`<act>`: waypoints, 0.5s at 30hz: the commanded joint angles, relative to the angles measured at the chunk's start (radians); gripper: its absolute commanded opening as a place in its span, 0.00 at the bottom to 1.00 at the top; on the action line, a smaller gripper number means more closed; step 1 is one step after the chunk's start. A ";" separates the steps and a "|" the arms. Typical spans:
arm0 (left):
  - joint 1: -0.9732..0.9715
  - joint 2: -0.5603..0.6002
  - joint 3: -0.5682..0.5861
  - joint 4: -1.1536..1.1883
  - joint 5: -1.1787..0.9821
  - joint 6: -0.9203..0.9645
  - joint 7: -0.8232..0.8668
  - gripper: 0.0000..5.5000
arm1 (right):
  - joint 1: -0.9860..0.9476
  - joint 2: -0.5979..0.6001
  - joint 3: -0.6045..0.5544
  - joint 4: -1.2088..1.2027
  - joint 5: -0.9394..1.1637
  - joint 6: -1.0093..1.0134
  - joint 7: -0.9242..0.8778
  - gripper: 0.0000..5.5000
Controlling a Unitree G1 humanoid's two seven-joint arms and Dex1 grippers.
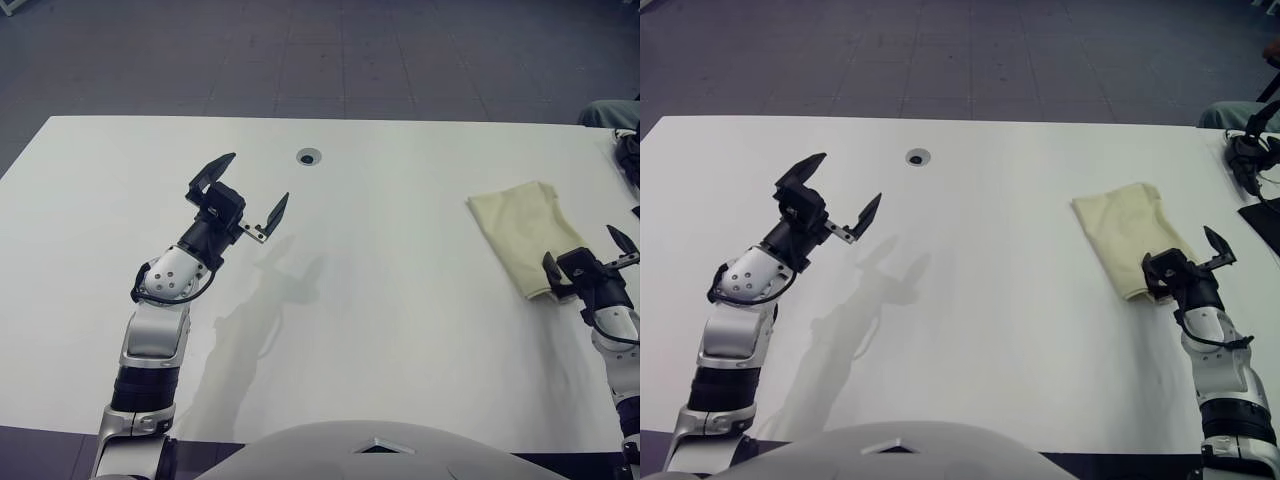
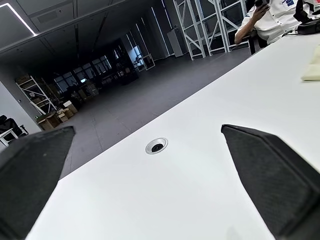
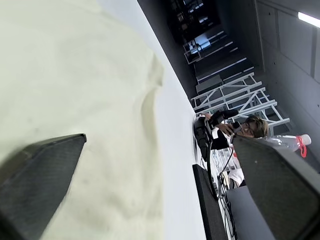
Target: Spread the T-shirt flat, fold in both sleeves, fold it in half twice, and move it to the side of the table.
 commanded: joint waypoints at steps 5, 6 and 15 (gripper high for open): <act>-0.001 -0.001 0.005 -0.025 -0.002 0.017 0.014 0.98 | 0.057 0.023 0.040 -0.201 0.050 0.072 0.150 0.98; 0.000 -0.001 0.005 -0.027 -0.002 0.018 0.015 0.98 | 0.059 0.024 0.039 -0.229 0.057 0.086 0.165 0.98; 0.001 -0.004 -0.001 -0.046 -0.003 0.028 0.016 0.98 | 0.037 0.015 -0.026 -0.363 0.066 0.157 0.175 0.98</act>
